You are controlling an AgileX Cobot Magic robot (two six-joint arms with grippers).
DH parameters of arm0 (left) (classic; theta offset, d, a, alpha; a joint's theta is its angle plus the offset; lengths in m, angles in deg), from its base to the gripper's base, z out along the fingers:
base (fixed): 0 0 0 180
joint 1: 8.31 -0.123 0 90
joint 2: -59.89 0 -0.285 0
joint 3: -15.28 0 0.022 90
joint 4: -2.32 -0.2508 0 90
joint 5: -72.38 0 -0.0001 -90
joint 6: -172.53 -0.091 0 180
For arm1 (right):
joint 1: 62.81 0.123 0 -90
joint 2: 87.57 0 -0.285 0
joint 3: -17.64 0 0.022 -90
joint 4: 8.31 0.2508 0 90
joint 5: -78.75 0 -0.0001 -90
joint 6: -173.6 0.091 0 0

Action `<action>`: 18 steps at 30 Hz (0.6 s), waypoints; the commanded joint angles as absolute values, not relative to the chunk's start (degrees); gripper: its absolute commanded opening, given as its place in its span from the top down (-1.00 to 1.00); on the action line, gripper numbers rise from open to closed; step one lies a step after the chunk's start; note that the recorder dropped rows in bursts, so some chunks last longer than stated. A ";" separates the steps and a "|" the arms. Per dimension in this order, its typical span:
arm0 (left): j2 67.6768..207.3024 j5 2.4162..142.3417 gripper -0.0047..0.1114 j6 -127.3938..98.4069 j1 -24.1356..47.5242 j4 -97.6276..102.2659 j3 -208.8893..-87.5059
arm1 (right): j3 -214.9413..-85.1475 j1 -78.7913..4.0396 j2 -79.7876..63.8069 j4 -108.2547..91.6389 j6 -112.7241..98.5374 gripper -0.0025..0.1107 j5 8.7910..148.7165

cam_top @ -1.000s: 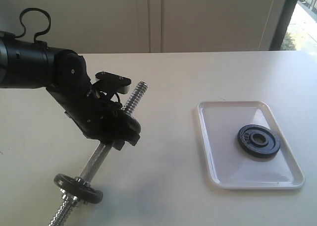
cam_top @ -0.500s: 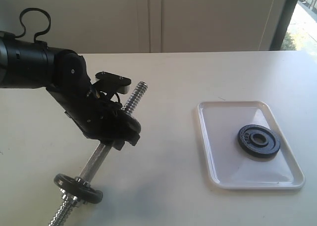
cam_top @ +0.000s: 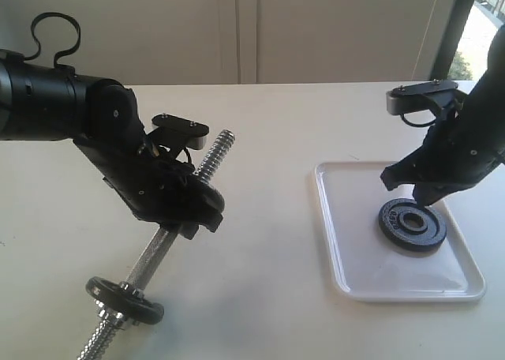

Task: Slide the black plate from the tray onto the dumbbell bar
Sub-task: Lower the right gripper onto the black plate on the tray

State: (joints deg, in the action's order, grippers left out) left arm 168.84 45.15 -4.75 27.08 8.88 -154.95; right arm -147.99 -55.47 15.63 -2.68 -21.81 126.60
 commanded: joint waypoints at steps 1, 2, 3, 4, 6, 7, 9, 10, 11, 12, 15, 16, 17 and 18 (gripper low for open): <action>165.92 45.34 0.92 -4.93 27.29 9.56 -156.08 | -148.64 -55.28 16.88 -1.53 -29.11 0.61 124.28; 165.92 45.34 0.92 -4.93 27.29 9.56 -156.08 | -148.64 -55.28 16.88 -1.30 -32.05 0.38 123.41; 165.92 45.34 0.92 -4.93 27.29 9.56 -156.08 | -148.64 -55.28 16.88 -1.30 -33.69 0.09 123.10; 165.92 45.34 0.92 -4.93 27.29 9.56 -156.08 | -148.53 -55.28 16.88 -1.30 -35.06 -0.21 122.85; 165.92 45.34 0.92 -4.93 27.29 9.56 -156.08 | -148.39 -55.28 17.03 -1.30 -36.21 -0.53 121.64; 165.92 45.34 0.92 -4.93 27.29 9.56 -156.08 | -148.39 -55.28 17.44 -1.30 -37.11 -0.66 120.91; 165.92 45.34 0.92 -4.93 27.29 9.56 -156.08 | -148.39 -55.28 18.20 -1.45 -39.22 -0.79 119.99; 165.92 45.34 0.92 -4.93 27.29 9.56 -156.08 | -148.39 -55.28 18.67 -2.01 -39.66 -0.80 119.20; 165.92 45.34 0.92 -4.93 27.29 9.56 -156.08 | -148.39 -55.28 19.01 -2.28 -39.66 -0.80 118.56; 165.92 45.34 0.92 -4.93 27.29 9.56 -156.08 | -148.39 -55.28 19.47 -2.56 -39.66 -0.80 117.79; 165.92 45.34 0.92 -4.93 27.29 9.56 -156.08 | -148.39 -55.39 20.77 -2.69 -39.56 -0.80 116.28; 165.92 45.34 0.92 -4.93 27.29 9.56 -156.08 | -148.39 -55.39 21.17 -2.81 -39.56 -0.80 116.17; 165.92 45.34 0.92 -4.93 27.29 9.56 -156.08 | -148.39 -55.39 21.75 -3.09 -39.56 -0.80 116.17; 165.92 45.34 0.92 -4.93 27.29 9.56 -156.08 | -148.39 -55.39 22.19 -3.80 -39.56 -0.80 116.07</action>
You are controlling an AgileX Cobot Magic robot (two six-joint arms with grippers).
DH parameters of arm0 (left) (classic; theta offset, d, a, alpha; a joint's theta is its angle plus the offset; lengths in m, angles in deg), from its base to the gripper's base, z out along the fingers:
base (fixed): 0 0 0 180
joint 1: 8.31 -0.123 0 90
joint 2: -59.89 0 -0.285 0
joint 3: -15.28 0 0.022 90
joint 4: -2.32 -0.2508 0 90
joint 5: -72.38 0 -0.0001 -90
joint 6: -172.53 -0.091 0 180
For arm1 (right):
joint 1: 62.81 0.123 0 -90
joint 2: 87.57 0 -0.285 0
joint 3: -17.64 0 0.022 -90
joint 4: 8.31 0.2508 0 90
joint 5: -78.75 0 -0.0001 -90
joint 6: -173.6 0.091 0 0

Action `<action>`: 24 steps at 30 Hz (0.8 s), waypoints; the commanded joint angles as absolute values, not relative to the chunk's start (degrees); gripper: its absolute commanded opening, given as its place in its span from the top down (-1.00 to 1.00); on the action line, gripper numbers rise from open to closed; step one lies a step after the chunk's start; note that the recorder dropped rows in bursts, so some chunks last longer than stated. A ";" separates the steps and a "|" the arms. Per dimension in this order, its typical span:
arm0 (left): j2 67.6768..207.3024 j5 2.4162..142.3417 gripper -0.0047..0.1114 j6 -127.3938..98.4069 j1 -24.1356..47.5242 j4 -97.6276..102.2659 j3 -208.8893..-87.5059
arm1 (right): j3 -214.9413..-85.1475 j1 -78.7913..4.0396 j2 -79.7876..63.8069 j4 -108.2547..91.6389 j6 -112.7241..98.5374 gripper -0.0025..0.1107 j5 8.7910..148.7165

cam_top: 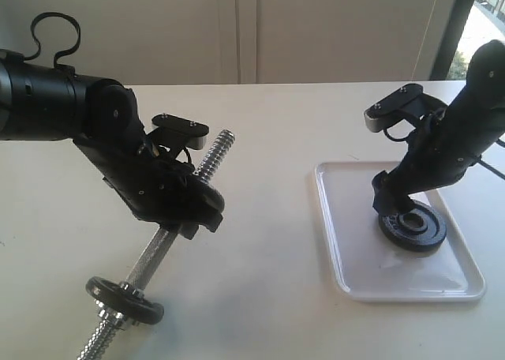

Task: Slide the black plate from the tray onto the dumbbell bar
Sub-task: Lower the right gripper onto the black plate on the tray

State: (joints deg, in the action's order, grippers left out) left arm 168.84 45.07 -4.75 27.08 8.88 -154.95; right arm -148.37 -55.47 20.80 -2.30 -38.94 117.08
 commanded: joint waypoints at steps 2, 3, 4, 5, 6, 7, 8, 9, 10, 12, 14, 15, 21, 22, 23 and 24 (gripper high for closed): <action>165.92 45.34 0.92 -4.93 27.29 9.56 -156.08 | -148.39 -55.49 22.89 -4.55 -39.06 -0.80 116.07; 165.92 45.34 0.92 -4.93 27.29 9.56 -156.08 | -148.39 -55.49 23.23 -4.54 -38.09 -0.80 116.07; 165.92 45.34 0.92 -4.93 27.29 9.56 -156.08 | -148.39 -55.49 23.55 -4.54 -37.16 -0.80 115.93; 165.92 45.34 0.92 -4.93 27.29 9.56 -156.08 | -148.39 -55.49 23.80 -4.54 -36.61 -0.80 115.70; 165.92 45.34 0.92 -4.93 27.29 9.56 -156.08 | -148.39 -55.49 24.15 -4.54 -36.34 -0.80 115.70; 165.92 45.34 0.92 -4.93 27.29 9.56 -156.08 | -148.39 -55.49 24.39 -4.99 -35.91 -0.80 115.70; 165.92 45.34 0.92 -4.93 27.29 9.56 -156.08 | -148.39 -55.49 24.68 -5.69 -35.50 -0.80 115.80; 165.92 45.34 0.92 -4.93 27.29 9.56 -156.08 | -148.39 -55.49 24.77 -6.30 -34.57 -0.80 115.80; 165.92 45.34 0.92 -4.93 27.29 9.56 -156.08 | -148.39 -55.49 24.93 -7.09 -32.78 -0.80 115.80; 165.92 45.35 0.92 -4.76 27.29 9.56 -156.08 | -148.39 -55.49 24.97 -9.06 -28.59 -0.80 115.69; 165.92 45.35 0.92 -4.76 27.29 9.56 -156.08 | -148.39 -55.49 24.97 -9.59 -24.59 -0.80 115.54; 165.92 45.35 0.92 -4.76 27.29 9.56 -156.08 | -148.39 -55.49 24.97 -9.59 -23.40 -0.80 115.54; 165.92 45.35 0.92 -4.76 27.29 9.56 -156.08 | -148.39 -55.49 24.97 -9.59 -18.16 -0.80 115.93; 165.92 45.35 0.92 -4.76 27.29 9.56 -156.08 | -148.39 -55.49 24.97 -9.59 -17.49 -0.80 115.93; 165.92 45.35 0.92 -4.76 27.29 9.56 -156.08 | -148.39 -55.49 24.97 -9.59 -17.40 -0.80 115.93; 165.92 45.35 0.92 -4.76 27.29 9.56 -156.08 | -148.39 -55.49 25.07 -9.59 -16.56 -0.80 115.93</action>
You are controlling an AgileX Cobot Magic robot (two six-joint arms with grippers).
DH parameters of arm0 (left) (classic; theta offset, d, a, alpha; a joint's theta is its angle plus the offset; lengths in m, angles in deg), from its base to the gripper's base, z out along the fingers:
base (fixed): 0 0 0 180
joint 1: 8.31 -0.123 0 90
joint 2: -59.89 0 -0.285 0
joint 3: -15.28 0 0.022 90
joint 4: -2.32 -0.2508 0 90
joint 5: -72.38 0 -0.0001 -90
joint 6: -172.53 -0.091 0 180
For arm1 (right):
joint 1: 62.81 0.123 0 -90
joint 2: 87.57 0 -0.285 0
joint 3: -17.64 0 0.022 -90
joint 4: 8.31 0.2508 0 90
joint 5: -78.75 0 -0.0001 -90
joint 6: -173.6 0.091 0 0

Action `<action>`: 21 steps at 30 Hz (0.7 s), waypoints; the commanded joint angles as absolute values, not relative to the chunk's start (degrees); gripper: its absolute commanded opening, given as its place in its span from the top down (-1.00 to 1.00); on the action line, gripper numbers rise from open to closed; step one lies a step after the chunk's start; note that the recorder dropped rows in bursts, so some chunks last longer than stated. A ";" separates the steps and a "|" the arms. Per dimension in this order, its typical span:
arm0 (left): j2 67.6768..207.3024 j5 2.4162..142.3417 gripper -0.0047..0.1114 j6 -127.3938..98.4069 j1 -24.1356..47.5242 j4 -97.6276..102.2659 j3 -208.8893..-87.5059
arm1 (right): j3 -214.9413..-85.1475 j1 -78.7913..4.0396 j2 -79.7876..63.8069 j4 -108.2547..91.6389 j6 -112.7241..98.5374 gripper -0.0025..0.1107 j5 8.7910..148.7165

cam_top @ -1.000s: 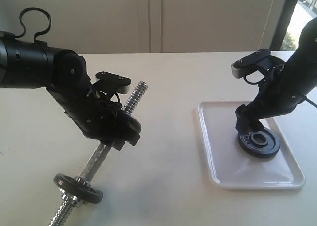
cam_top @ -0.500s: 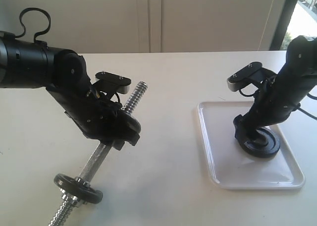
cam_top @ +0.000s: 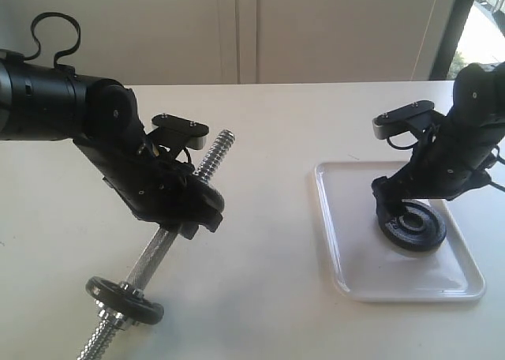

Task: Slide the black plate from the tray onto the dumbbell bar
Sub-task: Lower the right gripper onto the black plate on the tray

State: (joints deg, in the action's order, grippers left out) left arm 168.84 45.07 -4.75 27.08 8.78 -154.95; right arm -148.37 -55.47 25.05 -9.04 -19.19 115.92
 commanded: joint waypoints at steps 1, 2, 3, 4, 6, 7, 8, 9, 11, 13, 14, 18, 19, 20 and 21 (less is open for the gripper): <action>165.92 45.35 0.92 -4.76 27.29 9.56 -156.08 | -148.39 -55.49 25.07 -9.59 -16.21 -0.80 115.93; 165.92 45.35 0.92 -4.76 27.29 9.56 -156.08 | -148.39 -55.49 25.36 -9.59 -15.98 -0.80 115.93; 165.92 45.35 0.92 -4.76 27.29 9.56 -156.08 | -148.39 -55.49 25.62 -9.59 -15.98 -0.80 116.05; 165.92 45.35 0.92 -4.76 27.29 9.56 -156.08 | -148.39 -55.49 25.98 -9.59 -15.98 -0.80 116.31; 165.92 45.22 0.92 -4.81 27.29 9.68 -156.08 | -148.39 -55.49 26.48 -9.37 -15.98 -0.80 116.30; 165.92 45.22 0.92 -4.81 27.29 9.68 -156.08 | -148.39 -55.49 26.62 -9.37 -15.98 -0.80 116.30; 165.92 45.22 0.92 -4.81 27.29 9.68 -156.08 | -148.39 -55.49 26.87 -9.37 -15.98 -0.80 116.30; 165.92 45.22 0.92 -4.81 27.29 9.68 -156.08 | -148.39 -55.49 27.10 -9.37 -15.98 -0.80 116.30; 165.92 45.22 0.92 -4.81 27.29 9.68 -156.08 | -148.39 -55.49 27.33 -9.37 -15.11 -0.80 116.30; 165.92 45.22 0.92 -4.81 27.29 9.68 -156.08 | -148.39 -55.49 27.88 -9.12 -15.00 -0.80 116.43; 165.92 45.22 0.92 -4.81 27.29 9.68 -156.08 | -148.39 -55.49 28.28 -8.97 -14.71 -0.80 116.60; 165.92 44.98 0.92 -4.81 27.29 9.68 -156.08 | -148.39 -55.49 30.32 -8.31 -13.74 -0.80 117.74; 165.92 44.98 0.92 -4.81 27.29 9.68 -156.08 | -148.39 -55.49 30.43 -8.31 -13.74 -0.80 117.87; 165.92 44.98 0.92 -4.81 27.29 9.68 -156.08 | -148.39 -55.49 30.55 -7.83 -13.74 -0.80 117.87; 165.92 44.98 0.92 -4.81 27.29 9.68 -156.08 | -148.39 -55.49 30.55 -7.65 -13.74 -0.80 117.87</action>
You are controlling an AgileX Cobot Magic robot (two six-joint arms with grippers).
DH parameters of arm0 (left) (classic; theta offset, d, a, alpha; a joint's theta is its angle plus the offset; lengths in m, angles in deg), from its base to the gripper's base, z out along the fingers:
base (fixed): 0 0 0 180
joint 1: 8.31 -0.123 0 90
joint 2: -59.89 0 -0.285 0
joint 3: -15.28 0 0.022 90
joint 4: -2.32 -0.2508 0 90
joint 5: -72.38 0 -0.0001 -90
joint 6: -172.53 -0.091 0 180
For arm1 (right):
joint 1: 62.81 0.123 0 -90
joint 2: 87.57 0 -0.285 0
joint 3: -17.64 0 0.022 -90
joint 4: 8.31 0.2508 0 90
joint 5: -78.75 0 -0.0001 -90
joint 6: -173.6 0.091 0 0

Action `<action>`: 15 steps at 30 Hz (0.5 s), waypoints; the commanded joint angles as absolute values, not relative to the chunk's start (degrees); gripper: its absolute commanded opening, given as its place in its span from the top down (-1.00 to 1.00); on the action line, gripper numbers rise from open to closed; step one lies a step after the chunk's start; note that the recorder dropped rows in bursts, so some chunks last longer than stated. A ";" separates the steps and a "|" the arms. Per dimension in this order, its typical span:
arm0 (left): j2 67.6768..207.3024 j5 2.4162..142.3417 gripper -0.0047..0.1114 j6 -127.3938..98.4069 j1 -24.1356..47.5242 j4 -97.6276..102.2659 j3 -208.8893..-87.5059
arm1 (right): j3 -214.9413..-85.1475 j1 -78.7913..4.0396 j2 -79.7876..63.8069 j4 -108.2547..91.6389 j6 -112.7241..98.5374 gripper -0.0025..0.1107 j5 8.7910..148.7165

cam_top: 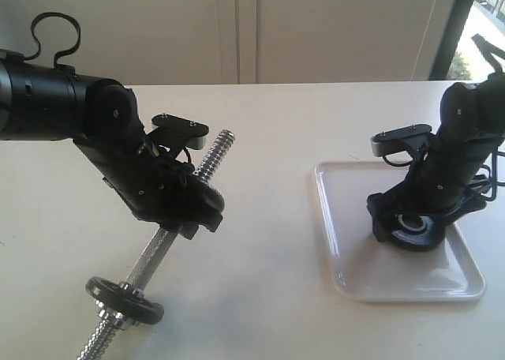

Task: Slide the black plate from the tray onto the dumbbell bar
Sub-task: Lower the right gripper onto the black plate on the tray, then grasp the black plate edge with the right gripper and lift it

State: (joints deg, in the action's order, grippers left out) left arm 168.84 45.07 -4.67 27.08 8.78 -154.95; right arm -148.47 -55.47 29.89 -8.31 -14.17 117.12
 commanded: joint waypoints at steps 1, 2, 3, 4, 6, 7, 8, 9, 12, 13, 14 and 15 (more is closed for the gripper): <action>165.92 44.98 0.92 -4.81 27.29 9.68 -156.08 | -148.39 -55.49 30.55 -7.20 -13.74 -0.80 117.87; 165.92 44.98 0.92 -4.81 27.29 9.68 -156.08 | -148.39 -55.49 30.55 -6.72 -13.74 -0.80 117.87; 165.92 44.98 0.92 -4.81 27.29 9.68 -156.08 | -148.39 -55.49 30.55 -6.49 -13.74 -0.80 117.87; 165.92 44.98 0.92 -4.81 27.29 9.68 -156.08 | -148.39 -55.49 30.55 -6.49 -13.74 -0.80 117.87; 165.92 44.98 0.92 -4.81 27.29 9.68 -156.08 | -148.39 -55.49 30.55 -6.32 -13.74 -0.80 117.87; 165.92 44.98 0.92 -4.81 27.29 9.68 -156.08 | -148.39 -55.49 30.55 -6.19 -13.74 -0.80 117.87; 165.92 44.98 0.92 -4.81 27.29 9.68 -156.08 | -148.39 -55.49 30.55 -6.19 -13.74 -0.80 117.87; 165.92 44.98 0.92 -4.81 27.29 9.68 -156.08 | -148.39 -55.49 30.66 -6.08 -13.74 -0.80 117.72; 165.92 44.98 0.92 -4.81 27.29 9.68 -156.08 | -148.39 -55.49 30.64 -5.94 -13.74 -0.80 116.29; 165.92 44.98 0.92 -4.81 27.29 9.68 -156.08 | -148.39 -55.49 30.64 -5.94 -13.74 -0.80 116.12; 165.92 44.98 0.92 -4.81 27.29 9.68 -156.08 | -148.39 -55.49 30.64 -5.94 -13.74 -0.80 115.98; 165.92 44.98 0.92 -4.81 27.29 9.68 -156.08 | -148.39 -55.49 30.64 -5.94 -13.74 -0.80 115.68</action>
State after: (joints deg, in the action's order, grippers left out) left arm 168.84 45.07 -4.67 27.08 8.78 -154.95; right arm -148.47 -55.47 30.12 -6.14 -13.95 116.77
